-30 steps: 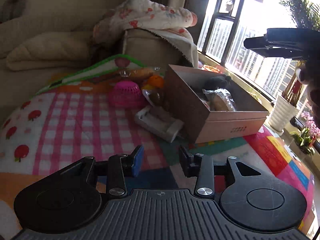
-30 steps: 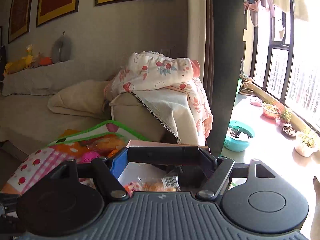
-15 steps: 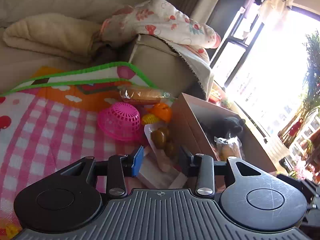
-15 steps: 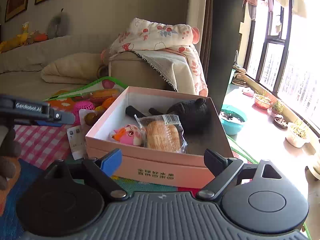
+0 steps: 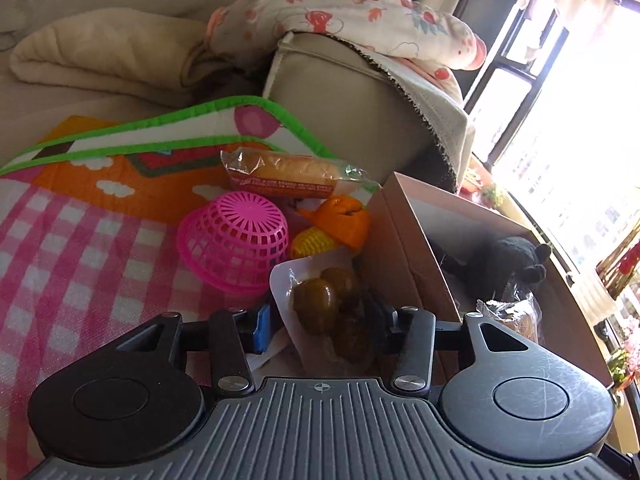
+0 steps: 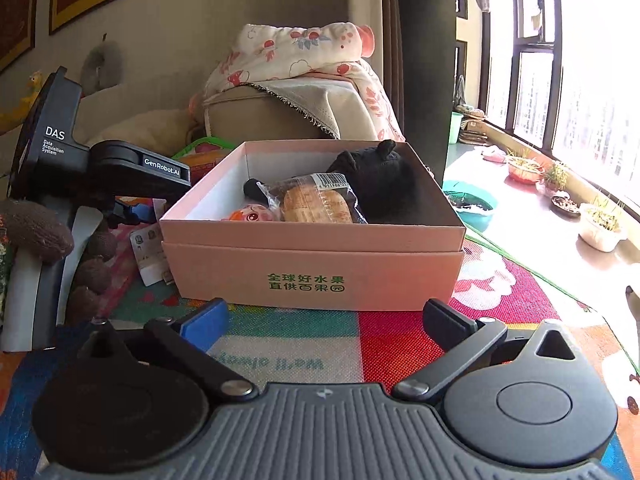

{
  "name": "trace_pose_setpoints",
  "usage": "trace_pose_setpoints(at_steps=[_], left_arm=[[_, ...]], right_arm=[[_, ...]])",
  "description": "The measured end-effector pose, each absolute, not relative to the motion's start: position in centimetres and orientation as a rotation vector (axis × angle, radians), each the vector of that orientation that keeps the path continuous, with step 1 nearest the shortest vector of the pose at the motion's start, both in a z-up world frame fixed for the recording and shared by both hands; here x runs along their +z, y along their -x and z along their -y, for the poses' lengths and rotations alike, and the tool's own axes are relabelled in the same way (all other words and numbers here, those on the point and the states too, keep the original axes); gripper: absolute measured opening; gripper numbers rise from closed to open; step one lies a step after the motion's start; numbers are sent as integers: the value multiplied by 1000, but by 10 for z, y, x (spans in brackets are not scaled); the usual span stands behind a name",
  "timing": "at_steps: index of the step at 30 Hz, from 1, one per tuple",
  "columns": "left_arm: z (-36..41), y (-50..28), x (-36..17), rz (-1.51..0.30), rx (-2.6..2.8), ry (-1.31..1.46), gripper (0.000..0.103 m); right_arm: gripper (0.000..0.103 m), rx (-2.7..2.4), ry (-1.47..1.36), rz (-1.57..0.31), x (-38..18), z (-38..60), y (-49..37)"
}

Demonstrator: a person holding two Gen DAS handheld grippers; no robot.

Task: Organize objects
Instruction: 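Grasp the brown snack packet with the left tool while the right tool grasps the white charger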

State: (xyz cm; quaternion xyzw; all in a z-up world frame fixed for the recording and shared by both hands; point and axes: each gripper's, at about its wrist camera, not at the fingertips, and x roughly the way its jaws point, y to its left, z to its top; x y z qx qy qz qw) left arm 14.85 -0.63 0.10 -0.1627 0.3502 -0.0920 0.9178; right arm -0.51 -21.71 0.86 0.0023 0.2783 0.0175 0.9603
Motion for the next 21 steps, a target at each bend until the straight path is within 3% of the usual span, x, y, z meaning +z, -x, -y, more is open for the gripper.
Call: trace_pose_setpoints(at_steps=[4, 21], left_arm=[[-12, -137, 7, -693, -248, 385, 23], [-143, 29, -2, -716, -287, 488, 22]], right_arm=[[103, 29, -2, -568, 8, 217, 4], [103, 84, 66, -564, 11, 195, 10]])
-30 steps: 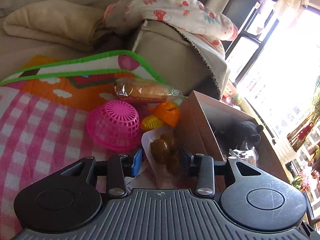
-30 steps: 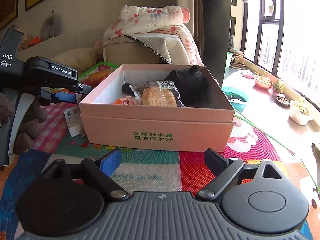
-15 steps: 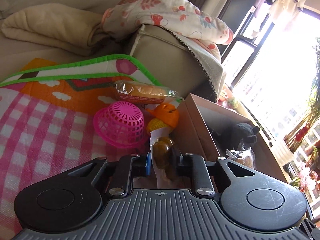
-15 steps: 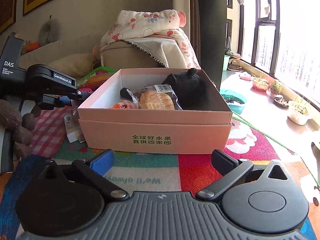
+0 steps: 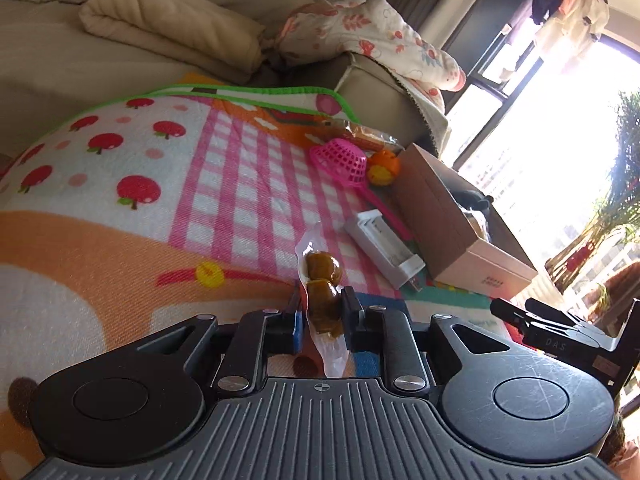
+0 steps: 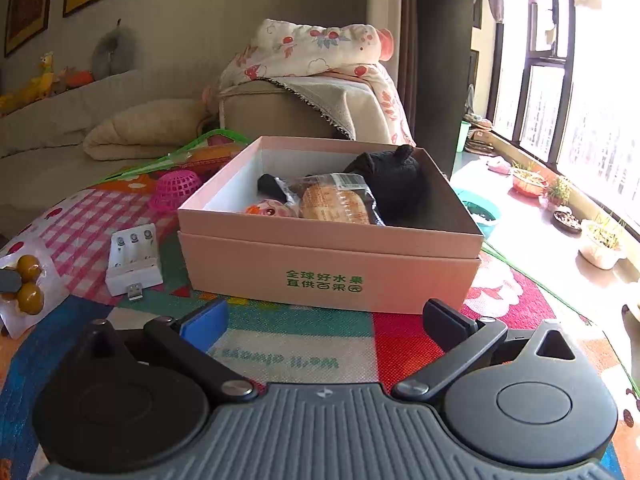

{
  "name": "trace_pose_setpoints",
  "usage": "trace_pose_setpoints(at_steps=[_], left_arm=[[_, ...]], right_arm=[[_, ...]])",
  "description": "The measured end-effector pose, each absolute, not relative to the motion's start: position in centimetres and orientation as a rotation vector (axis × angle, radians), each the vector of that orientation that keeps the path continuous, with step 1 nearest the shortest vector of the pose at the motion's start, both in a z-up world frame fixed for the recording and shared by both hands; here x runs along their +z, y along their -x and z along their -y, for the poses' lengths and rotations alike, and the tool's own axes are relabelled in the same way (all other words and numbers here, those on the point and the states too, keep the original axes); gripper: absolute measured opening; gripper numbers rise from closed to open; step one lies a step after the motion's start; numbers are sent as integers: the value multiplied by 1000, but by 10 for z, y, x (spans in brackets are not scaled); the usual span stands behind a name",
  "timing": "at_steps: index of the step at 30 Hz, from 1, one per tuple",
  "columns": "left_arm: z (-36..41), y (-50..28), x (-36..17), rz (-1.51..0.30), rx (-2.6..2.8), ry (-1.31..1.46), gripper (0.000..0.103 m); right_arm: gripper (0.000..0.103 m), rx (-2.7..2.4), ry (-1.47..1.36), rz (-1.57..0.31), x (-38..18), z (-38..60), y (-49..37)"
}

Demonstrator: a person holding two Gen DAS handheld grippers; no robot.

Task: Organize objects
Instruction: 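Grasp the brown snack packet with the left tool while the right tool grasps the white charger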

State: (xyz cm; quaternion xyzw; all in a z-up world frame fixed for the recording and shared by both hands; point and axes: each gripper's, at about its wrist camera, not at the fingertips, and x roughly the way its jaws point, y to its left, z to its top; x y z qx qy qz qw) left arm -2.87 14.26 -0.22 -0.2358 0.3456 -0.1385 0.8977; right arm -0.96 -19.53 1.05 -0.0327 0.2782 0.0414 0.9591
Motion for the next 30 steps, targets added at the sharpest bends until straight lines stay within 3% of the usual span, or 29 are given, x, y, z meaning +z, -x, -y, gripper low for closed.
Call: trace_pose_setpoints(at_steps=[3, 7, 17, 20, 22, 23, 30], left_arm=[[-146, 31, -8, -684, -277, 513, 22], [-150, 33, -16, -649, -272, 552, 23], [-162, 37, -25, -626, -269, 650, 23], [-163, 37, -26, -627, -272, 661, 23], [-163, 37, -26, -627, -273, 659, 23], [-163, 37, -26, -627, -274, 656, 23], [-150, 37, -18, -629, -265, 563, 24]], right_arm=[[102, 229, 108, -612, 11, 159, 12], [91, 325, 177, -629, 11, 104, 10], [89, 355, 277, -662, 11, 34, -49], [76, 347, 260, -703, 5, 30, -61], [43, 334, 270, -700, 8, 32, -55], [38, 333, 289, -701, 10, 33, -50], [38, 370, 322, -718, 14, 71, -7]])
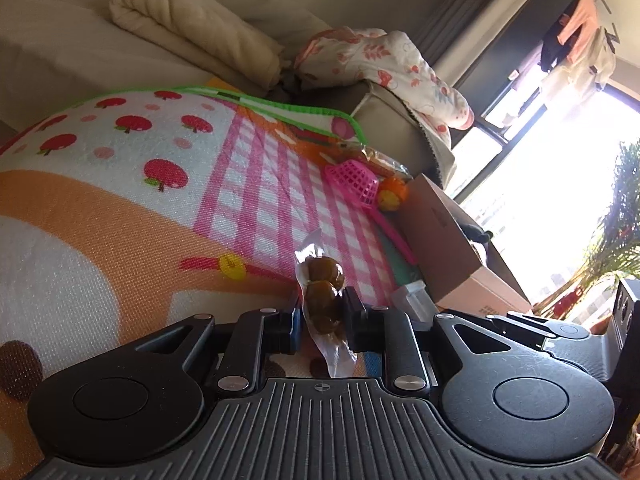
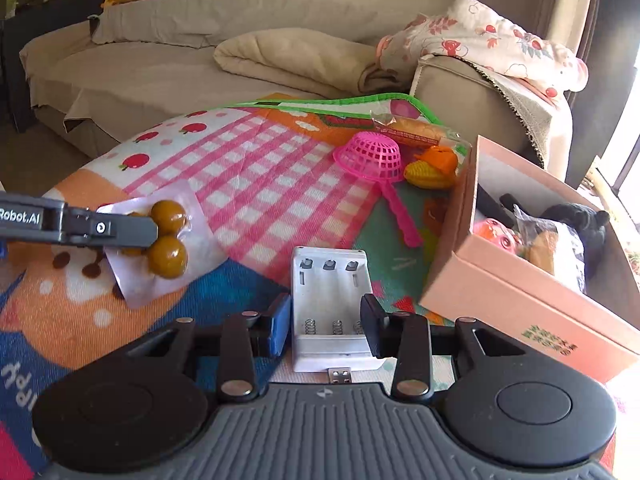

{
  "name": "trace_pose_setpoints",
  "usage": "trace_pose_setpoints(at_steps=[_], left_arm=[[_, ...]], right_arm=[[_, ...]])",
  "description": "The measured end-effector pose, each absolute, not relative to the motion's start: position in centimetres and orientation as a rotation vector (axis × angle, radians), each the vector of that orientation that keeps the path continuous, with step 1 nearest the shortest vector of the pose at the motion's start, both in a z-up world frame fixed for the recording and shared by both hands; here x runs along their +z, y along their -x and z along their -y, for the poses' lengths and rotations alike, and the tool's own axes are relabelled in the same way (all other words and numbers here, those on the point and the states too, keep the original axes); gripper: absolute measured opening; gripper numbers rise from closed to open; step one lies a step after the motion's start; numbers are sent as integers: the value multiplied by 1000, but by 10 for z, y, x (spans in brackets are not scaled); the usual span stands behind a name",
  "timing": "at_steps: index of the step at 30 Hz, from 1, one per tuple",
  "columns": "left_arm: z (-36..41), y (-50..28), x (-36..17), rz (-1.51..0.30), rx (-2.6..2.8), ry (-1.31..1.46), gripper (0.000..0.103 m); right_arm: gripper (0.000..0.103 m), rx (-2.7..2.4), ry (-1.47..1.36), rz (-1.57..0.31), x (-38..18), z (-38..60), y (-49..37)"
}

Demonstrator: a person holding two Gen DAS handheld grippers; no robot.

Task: Organize objects
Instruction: 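Grasp the brown snack packet with the left tool while the right tool grasps the white charger, then carry the white charger and snack packet toward the pink box with both tools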

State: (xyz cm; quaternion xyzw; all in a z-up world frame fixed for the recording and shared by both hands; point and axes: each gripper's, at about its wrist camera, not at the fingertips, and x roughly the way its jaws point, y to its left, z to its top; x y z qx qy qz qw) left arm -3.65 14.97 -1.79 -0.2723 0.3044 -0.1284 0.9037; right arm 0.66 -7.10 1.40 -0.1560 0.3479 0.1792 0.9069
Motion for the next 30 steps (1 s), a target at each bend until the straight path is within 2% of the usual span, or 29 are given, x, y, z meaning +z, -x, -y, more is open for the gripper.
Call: trace_pose_setpoints(at_steps=[3, 5, 10, 18, 20, 21, 22, 24, 30], left_arm=[[-140, 32, -15, -638, -276, 522, 24], [-140, 29, -12, -659, -271, 522, 24], [-149, 31, -10, -691, -247, 529, 25], [-152, 30, -11, -701, -250, 538, 25], [-152, 30, -12, -701, -250, 535, 25], [-151, 30, -11, -702, -248, 536, 25], [-150, 30, -11, -702, -246, 534, 25], [-149, 31, -10, -703, -246, 529, 25], [-146, 31, -8, -705, -239, 518, 25]], right_arm=[[38, 371, 298, -718, 15, 81, -5], [43, 354, 275, -714, 14, 84, -9], [68, 353, 226, -693, 13, 88, -8], [84, 320, 220, -701, 5, 89, -19], [83, 320, 190, -714, 4, 90, -25], [75, 325, 173, -725, 4, 91, -27], [62, 340, 160, -735, 5, 92, -26], [48, 370, 161, -744, 8, 90, -19], [48, 449, 237, -745, 12, 94, 23]])
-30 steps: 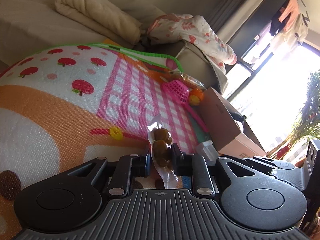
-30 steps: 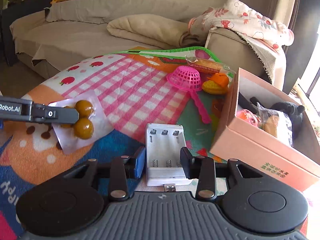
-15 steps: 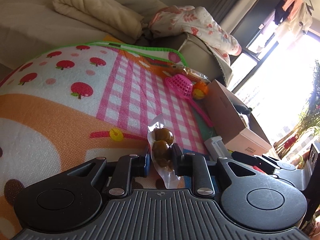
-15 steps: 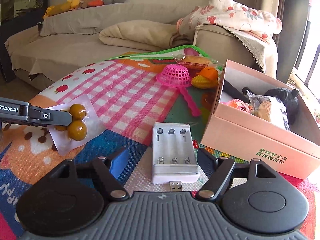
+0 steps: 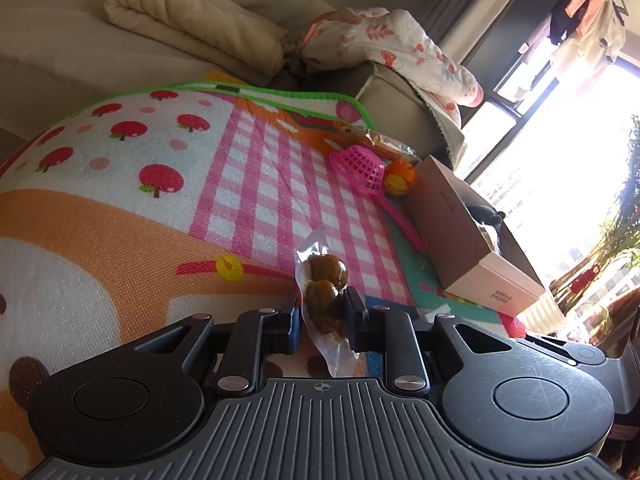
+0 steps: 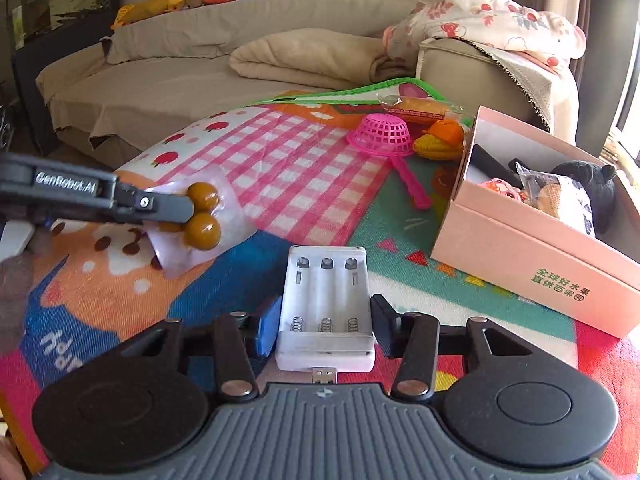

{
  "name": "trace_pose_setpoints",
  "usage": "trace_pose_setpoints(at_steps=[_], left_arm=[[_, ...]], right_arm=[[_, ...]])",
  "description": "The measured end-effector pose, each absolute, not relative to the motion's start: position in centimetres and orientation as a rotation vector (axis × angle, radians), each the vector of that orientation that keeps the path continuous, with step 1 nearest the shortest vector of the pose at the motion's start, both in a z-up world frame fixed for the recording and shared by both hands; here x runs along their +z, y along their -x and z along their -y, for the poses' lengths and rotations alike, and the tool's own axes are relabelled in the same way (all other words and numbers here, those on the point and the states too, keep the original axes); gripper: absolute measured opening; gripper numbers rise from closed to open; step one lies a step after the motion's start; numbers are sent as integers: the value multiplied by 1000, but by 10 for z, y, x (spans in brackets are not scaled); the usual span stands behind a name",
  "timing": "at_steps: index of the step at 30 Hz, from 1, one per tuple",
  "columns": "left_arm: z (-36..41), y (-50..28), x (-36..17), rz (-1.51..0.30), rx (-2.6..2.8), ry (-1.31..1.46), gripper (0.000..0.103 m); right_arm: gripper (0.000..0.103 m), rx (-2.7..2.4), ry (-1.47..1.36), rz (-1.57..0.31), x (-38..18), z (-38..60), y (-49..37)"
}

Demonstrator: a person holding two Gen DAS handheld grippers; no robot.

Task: Organize objects
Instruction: 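Carry the white charger and snack packet toward the pink box with both tools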

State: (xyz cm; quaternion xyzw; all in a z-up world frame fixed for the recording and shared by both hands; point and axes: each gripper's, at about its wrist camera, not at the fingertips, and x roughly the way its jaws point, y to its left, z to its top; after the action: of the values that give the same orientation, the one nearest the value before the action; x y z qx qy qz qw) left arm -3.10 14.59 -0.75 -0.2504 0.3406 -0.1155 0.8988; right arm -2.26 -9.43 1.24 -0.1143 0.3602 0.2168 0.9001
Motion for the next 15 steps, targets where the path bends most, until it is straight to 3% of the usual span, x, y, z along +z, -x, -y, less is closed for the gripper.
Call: trace_pose_setpoints(at_steps=[2, 4, 6, 11, 15], left_arm=[[-146, 31, -7, -706, -238, 518, 25], [-146, 31, -8, -706, -239, 517, 25], [-145, 31, -7, -706, -238, 514, 25], [-140, 33, -5, -702, -226, 486, 25], [-131, 32, -3, -707, -236, 476, 25]], right_arm=[[48, 442, 281, -730, 11, 102, 34], [65, 438, 300, -724, 12, 114, 41], [73, 396, 313, -718, 13, 129, 46], [77, 175, 380, -682, 9, 166, 45], [84, 147, 174, -729, 15, 202, 39]])
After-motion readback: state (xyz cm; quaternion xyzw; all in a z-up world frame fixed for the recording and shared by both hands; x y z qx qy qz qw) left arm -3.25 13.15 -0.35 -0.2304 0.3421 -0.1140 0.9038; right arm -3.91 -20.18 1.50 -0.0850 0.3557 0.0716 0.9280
